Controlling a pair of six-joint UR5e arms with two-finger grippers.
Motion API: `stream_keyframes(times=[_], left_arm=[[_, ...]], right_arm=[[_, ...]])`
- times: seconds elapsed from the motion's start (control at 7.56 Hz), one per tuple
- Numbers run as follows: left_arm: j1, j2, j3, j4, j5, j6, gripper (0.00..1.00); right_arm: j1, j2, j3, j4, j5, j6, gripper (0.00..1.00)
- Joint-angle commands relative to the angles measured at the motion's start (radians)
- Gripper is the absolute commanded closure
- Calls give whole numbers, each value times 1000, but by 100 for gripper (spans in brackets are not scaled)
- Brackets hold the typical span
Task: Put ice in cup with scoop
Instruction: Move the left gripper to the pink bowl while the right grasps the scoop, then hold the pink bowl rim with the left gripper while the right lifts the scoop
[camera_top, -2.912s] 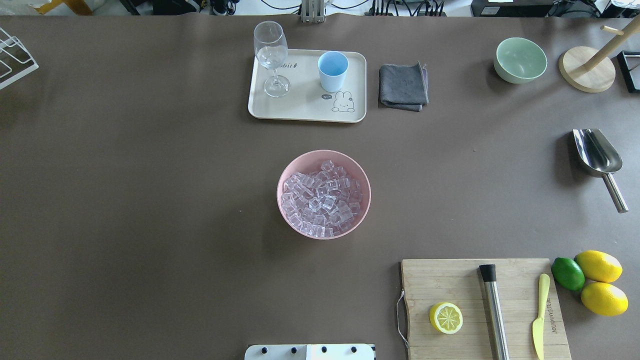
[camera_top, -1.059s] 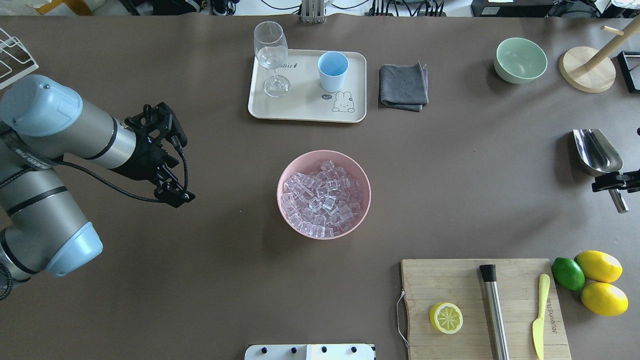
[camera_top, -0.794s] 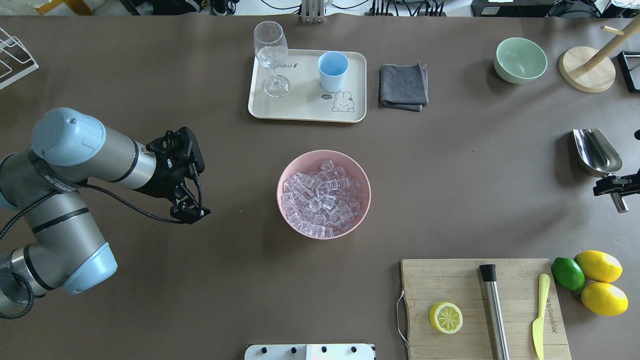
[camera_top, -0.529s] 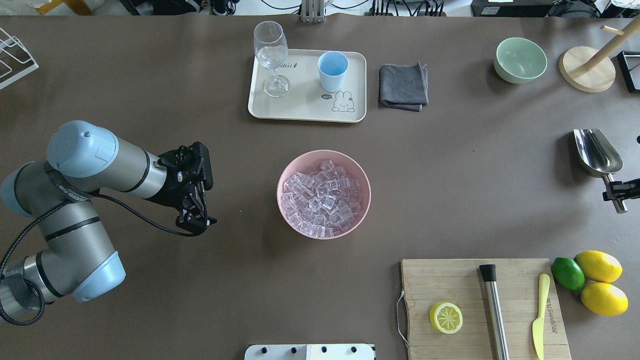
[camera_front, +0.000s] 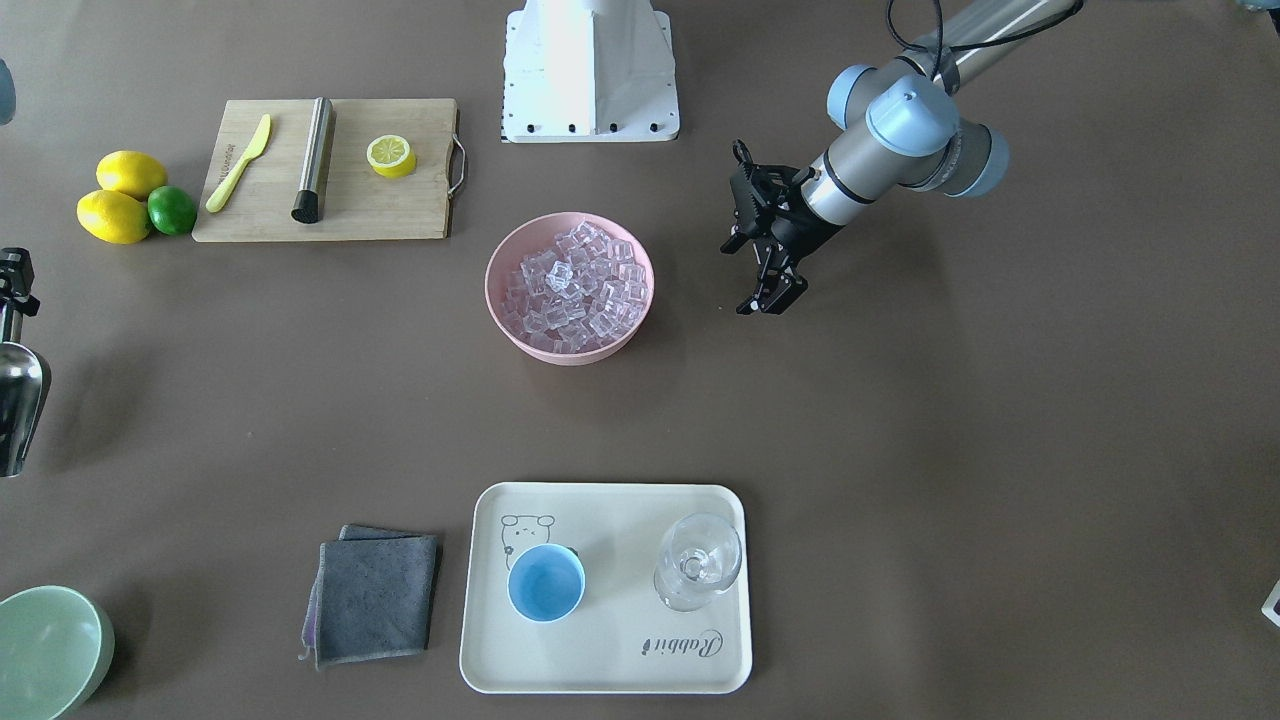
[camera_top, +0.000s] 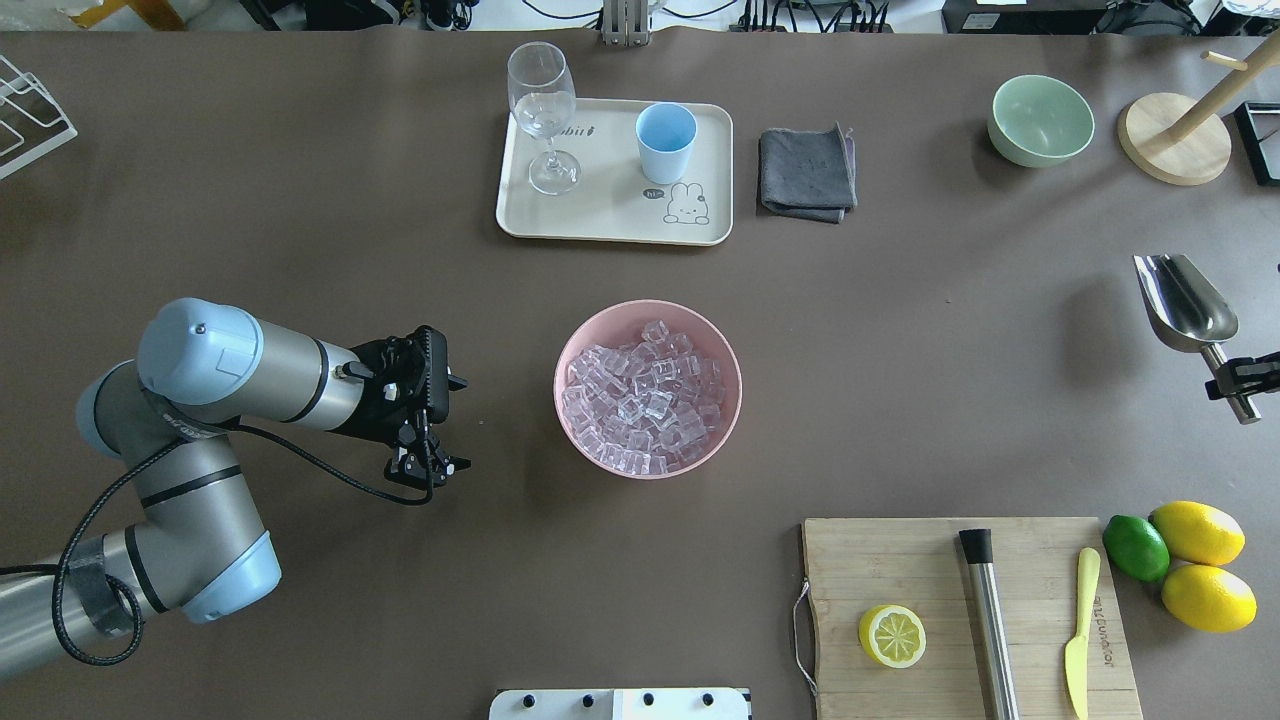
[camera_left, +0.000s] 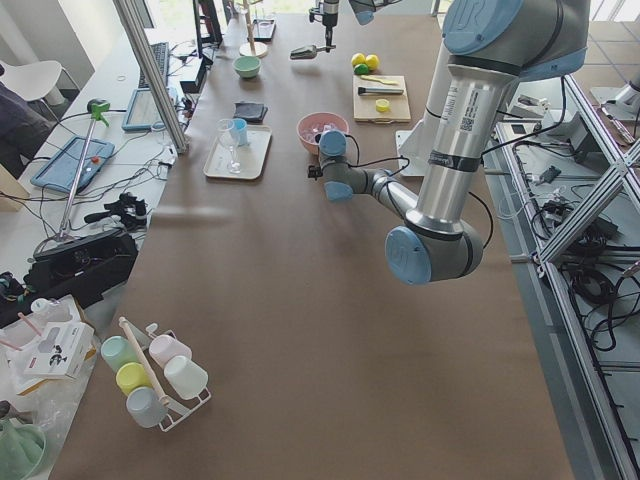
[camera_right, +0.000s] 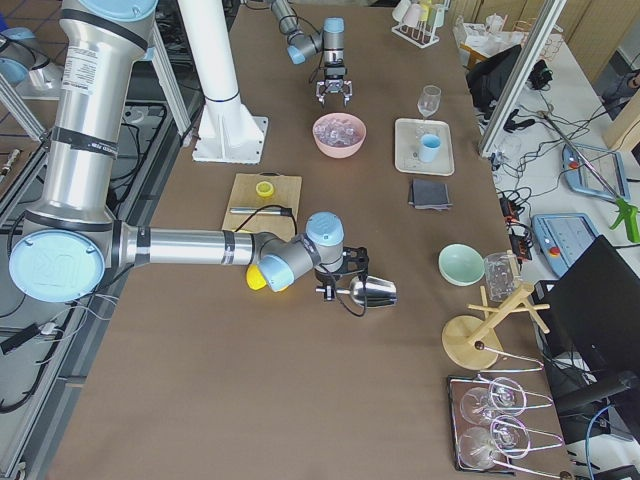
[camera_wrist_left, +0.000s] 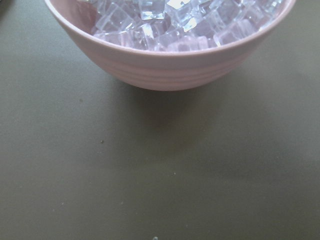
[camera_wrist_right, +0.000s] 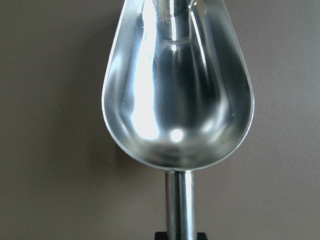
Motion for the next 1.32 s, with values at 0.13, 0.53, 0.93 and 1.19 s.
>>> stream_keyframes(times=[0.13,0.53,0.93,1.19], left_arm=[[53,-71,45,-42,38,0,1],[67,-136,92,-39,38,2,1],[68,-151,100,-37,36,2,1],[68,-174,121,-37,38,2,1]], right_arm=[[204,91,211,-466,22,-477,100],[210,77,337,-530,6,-698,100],[127,180,450,-808,-56,-974,100],[15,389,510,-1101,-136,-1127,100]])
